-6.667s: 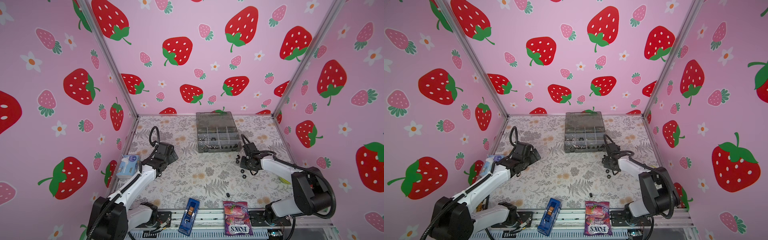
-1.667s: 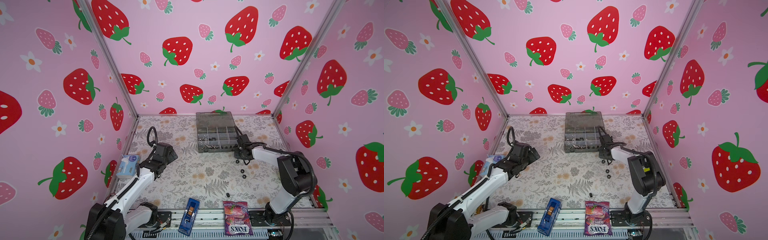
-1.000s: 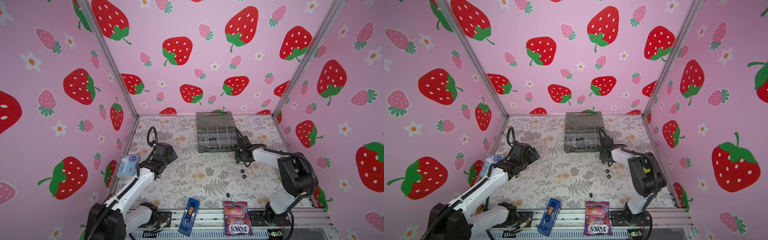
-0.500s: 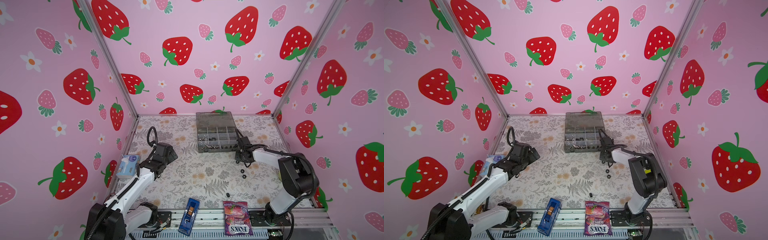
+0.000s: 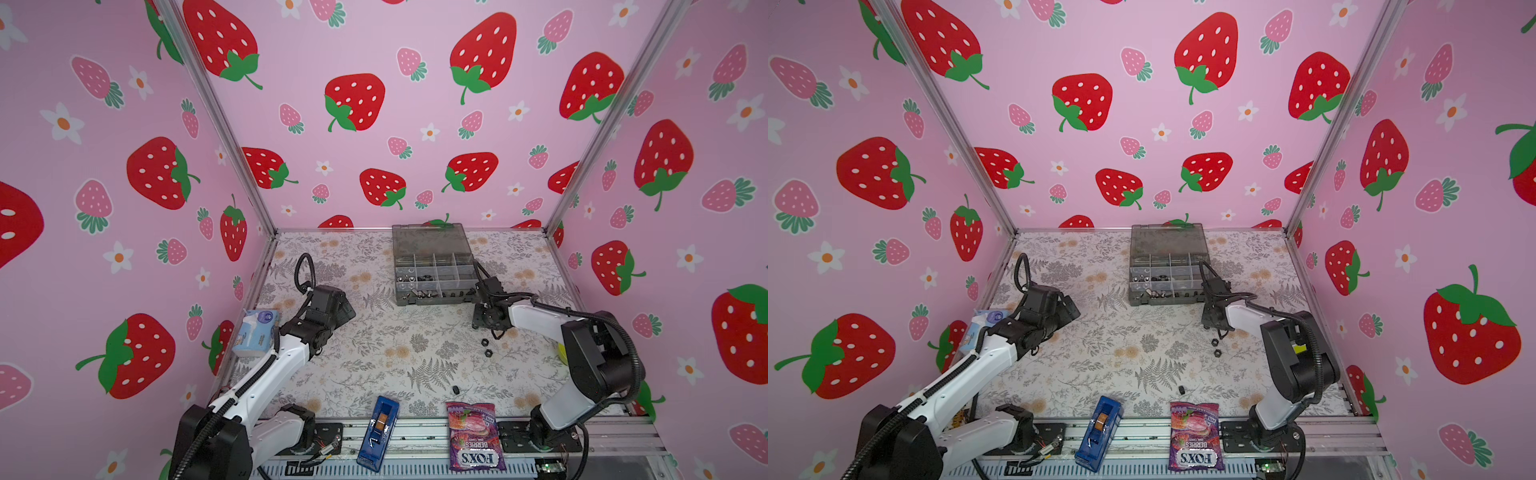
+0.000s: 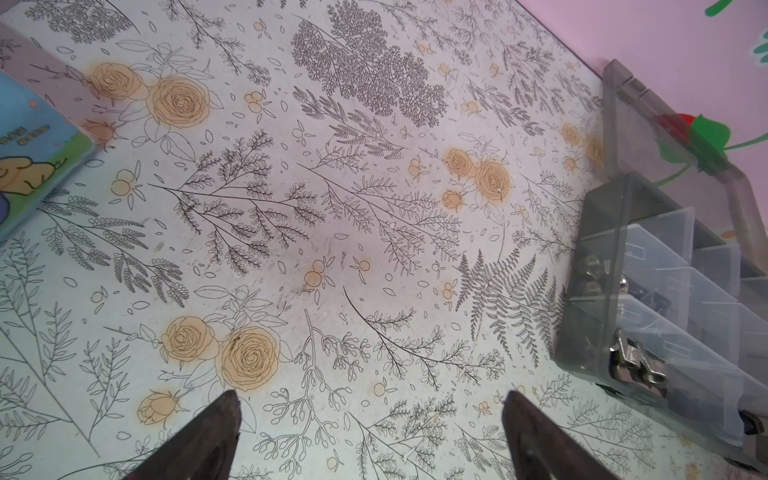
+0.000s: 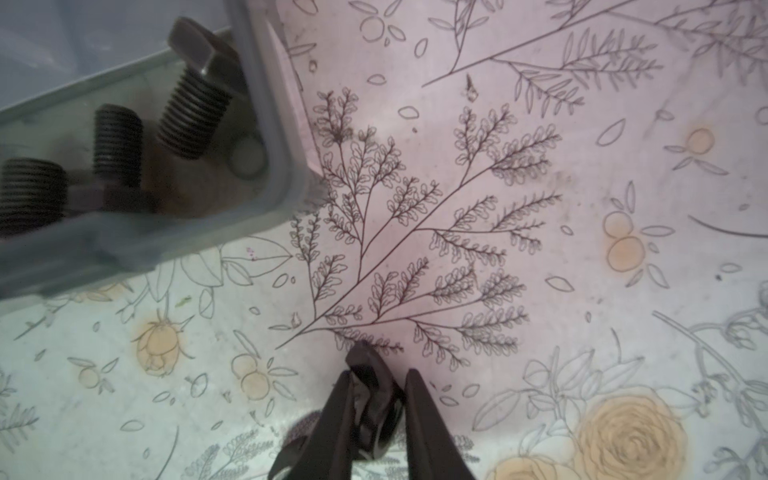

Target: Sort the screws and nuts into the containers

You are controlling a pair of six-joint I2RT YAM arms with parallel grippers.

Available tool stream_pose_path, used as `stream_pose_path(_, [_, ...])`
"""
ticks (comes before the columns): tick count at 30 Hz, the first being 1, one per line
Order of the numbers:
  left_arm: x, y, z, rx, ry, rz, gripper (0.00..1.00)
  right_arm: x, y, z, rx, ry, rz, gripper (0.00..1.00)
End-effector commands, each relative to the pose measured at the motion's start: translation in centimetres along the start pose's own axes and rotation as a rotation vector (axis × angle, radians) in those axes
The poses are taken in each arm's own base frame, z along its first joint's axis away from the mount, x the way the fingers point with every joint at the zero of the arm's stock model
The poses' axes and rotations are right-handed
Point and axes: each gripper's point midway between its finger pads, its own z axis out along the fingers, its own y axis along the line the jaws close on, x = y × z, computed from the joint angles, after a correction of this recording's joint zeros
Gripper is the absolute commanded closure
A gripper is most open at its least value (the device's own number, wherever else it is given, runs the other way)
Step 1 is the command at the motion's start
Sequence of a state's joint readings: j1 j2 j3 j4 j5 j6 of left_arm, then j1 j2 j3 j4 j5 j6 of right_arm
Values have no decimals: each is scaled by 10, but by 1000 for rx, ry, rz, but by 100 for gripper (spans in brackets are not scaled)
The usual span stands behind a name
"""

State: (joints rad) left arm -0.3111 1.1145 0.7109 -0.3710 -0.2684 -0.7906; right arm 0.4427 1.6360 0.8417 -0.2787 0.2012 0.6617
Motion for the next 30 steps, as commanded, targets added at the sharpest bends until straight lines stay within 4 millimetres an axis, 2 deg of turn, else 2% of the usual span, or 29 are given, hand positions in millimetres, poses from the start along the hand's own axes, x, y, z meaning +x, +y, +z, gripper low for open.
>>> stream_pose_path(1, [-3, 1, 0, -8, -6, -19, 1, 21, -10, 1, 32, 67, -10, 83])
stream_pose_path(9, [-3, 2, -1, -9, -7, -20, 1, 17, -8, -2, 20, 54, -11, 95])
stream_pose_path(13, [-2, 2, 0, -8, -6, -20, 1, 12, -8, -10, 13, 35, -7, 100])
stream_pose_path(17, [-2, 2, 0, -9, -5, -20, 1, 4, -2, -23, -23, 3, -7, 100])
stream_pose_path(23, [-1, 2, 1, -9, -1, -20, 1, -19, 24, -49, -104, -75, -32, 100])
stream_pose_path(30, [-1, 3, 1, -12, -1, -19, 1, -52, 79, -74, -204, -164, -113, 100])
